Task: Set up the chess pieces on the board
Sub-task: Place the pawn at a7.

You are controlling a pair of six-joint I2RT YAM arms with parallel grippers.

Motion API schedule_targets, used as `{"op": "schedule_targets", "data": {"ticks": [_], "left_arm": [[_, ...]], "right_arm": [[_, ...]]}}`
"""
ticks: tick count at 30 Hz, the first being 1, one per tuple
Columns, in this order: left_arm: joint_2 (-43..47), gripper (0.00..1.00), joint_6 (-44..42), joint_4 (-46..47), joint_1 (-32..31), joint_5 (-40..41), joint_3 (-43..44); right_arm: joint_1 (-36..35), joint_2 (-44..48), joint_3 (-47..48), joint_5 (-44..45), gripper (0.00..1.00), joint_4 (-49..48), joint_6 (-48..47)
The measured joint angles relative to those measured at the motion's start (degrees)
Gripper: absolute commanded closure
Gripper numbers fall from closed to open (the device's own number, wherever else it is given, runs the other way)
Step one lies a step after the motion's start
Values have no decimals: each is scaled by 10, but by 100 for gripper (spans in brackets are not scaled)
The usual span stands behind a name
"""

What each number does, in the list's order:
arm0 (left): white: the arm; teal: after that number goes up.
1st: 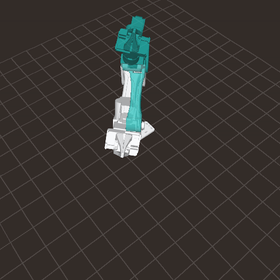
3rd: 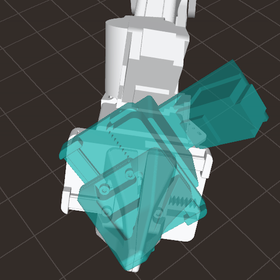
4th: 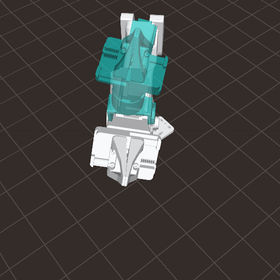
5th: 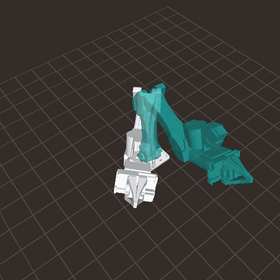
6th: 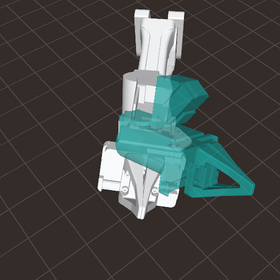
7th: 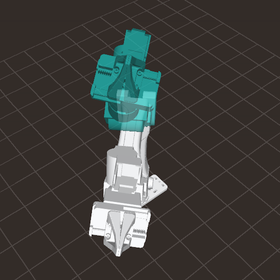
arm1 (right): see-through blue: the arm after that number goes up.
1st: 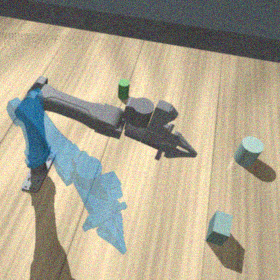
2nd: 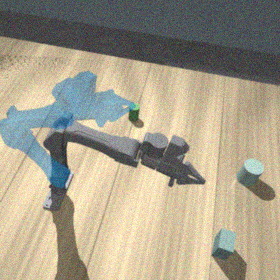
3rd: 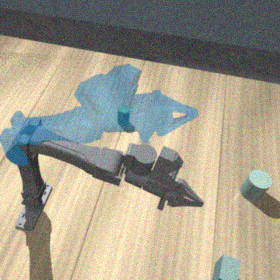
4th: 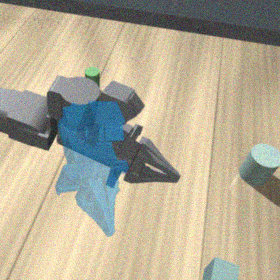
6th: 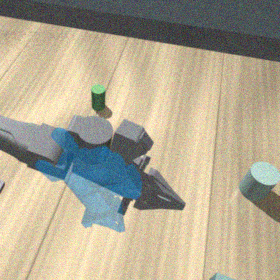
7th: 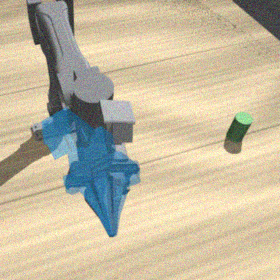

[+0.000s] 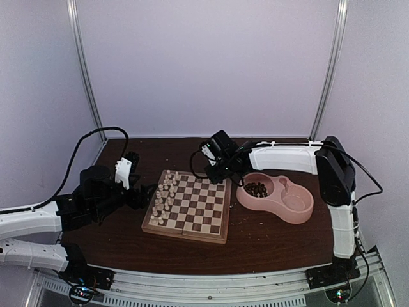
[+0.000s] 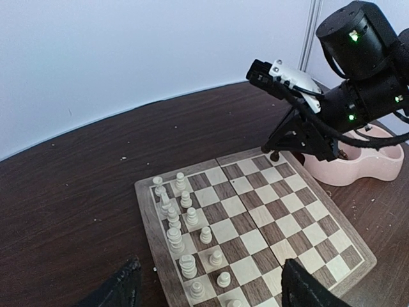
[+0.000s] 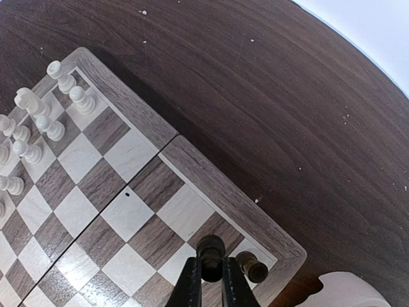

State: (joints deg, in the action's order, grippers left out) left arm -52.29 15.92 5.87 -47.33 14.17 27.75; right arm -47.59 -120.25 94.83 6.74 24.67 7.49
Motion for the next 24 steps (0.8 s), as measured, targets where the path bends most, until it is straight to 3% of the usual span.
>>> {"op": "schedule_targets", "data": {"ticks": [24], "left_arm": [[-2,25,0,0,0,-1,0]], "right_arm": [[4,-49,26,-5,90,26,0]]}}
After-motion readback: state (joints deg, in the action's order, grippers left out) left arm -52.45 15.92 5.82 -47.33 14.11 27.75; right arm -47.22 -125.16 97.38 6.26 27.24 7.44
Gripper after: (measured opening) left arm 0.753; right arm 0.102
